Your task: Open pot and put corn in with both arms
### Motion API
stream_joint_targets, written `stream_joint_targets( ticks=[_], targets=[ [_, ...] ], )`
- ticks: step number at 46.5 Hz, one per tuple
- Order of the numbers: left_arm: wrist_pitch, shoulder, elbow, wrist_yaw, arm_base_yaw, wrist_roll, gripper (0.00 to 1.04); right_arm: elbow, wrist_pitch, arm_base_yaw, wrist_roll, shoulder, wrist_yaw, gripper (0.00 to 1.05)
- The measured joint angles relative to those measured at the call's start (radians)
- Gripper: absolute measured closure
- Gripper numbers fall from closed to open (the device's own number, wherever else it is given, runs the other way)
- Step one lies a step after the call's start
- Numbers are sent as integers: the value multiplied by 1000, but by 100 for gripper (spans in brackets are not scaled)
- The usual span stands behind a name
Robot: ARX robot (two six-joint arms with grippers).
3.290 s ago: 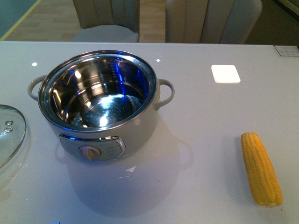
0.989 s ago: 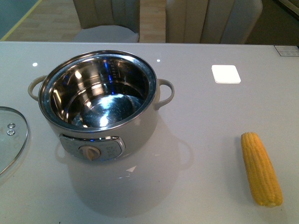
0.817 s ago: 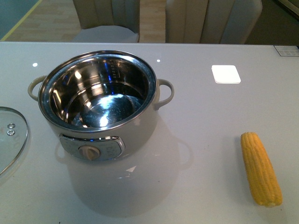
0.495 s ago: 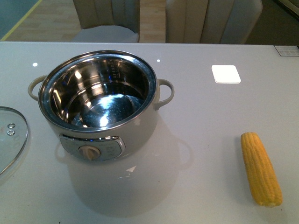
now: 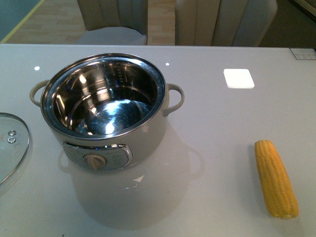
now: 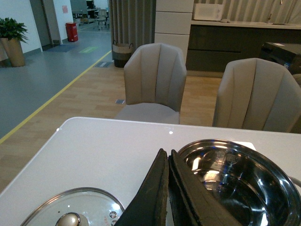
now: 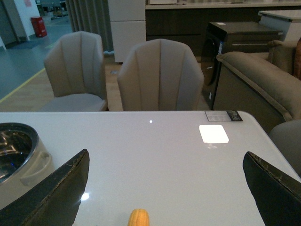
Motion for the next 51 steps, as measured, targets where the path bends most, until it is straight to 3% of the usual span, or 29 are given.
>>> stream_joint_targets(
  ticks=[4, 8, 21, 38, 44, 47, 49, 51],
  targets=[
    [-26, -26, 0, 0, 0, 0, 101, 0, 0, 0, 0, 0, 0, 9],
    [-185, -155, 0, 0, 0, 0, 101, 0, 0, 0, 0, 0, 0, 9],
    [-202, -197, 0, 0, 0, 0, 99, 0, 0, 0, 0, 0, 0, 9],
    [-202, -197, 0, 0, 0, 0, 42, 0, 0, 0, 0, 0, 0, 9],
    [-202, -197, 0, 0, 0, 0, 12, 0, 0, 0, 0, 0, 0, 9],
    [-203, -197, 0, 0, 0, 2, 5, 0, 0, 0, 0, 0, 0, 9],
    [-202, -197, 0, 0, 0, 2, 6, 1, -3, 0, 0, 2, 2, 9],
    [-203, -197, 0, 0, 0, 2, 8, 46, -123, 4, 29, 55, 31, 9]
  ],
)
